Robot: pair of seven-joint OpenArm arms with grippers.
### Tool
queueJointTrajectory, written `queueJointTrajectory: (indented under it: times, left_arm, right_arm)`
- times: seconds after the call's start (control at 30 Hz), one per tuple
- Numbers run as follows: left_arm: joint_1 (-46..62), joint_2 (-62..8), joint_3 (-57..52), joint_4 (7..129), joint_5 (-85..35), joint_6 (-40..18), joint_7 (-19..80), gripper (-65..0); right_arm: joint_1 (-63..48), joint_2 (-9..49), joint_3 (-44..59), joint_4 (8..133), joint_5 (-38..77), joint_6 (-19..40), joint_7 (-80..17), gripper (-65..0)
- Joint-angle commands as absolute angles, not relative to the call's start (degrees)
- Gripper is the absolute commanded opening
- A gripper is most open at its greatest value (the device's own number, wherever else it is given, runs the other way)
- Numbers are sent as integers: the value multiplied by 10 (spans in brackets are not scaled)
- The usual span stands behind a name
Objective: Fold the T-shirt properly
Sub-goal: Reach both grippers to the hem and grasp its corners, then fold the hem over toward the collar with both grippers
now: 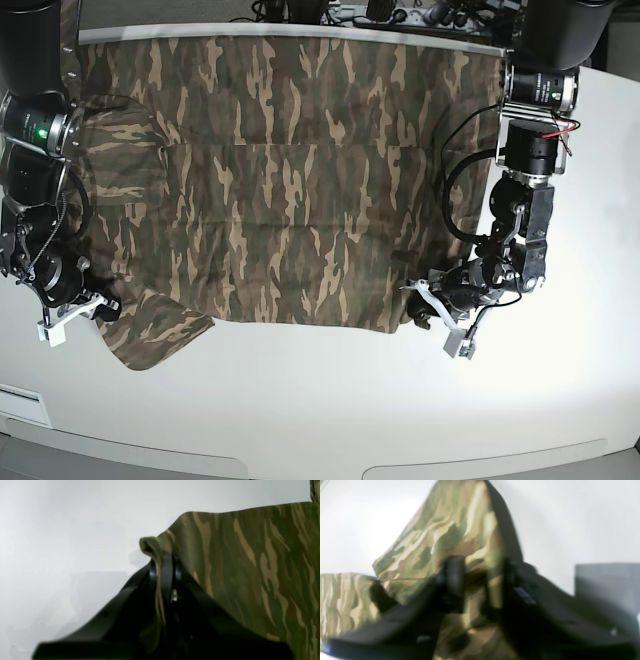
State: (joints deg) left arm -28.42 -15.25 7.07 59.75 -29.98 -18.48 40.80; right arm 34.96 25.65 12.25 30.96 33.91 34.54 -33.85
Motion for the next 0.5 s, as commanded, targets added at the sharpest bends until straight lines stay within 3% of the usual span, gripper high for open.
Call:
queueJointTrajectory:
  times: [0.0,0.03,0.47]
  left_arm:
    - [-302,-156,69,606,-304,-189,402,-650]
    - [-303,-156,69,606,-304,-189,395,-650]
    - [-355,-154,69,606,-270,-189,345,-650]
  right_arm:
    - [369,267,124,320,346,350,-326,-609]
    - [369,267,124,323,346,350,-326,-650]
    - [371,283,124,411,370,390,-348,-650]
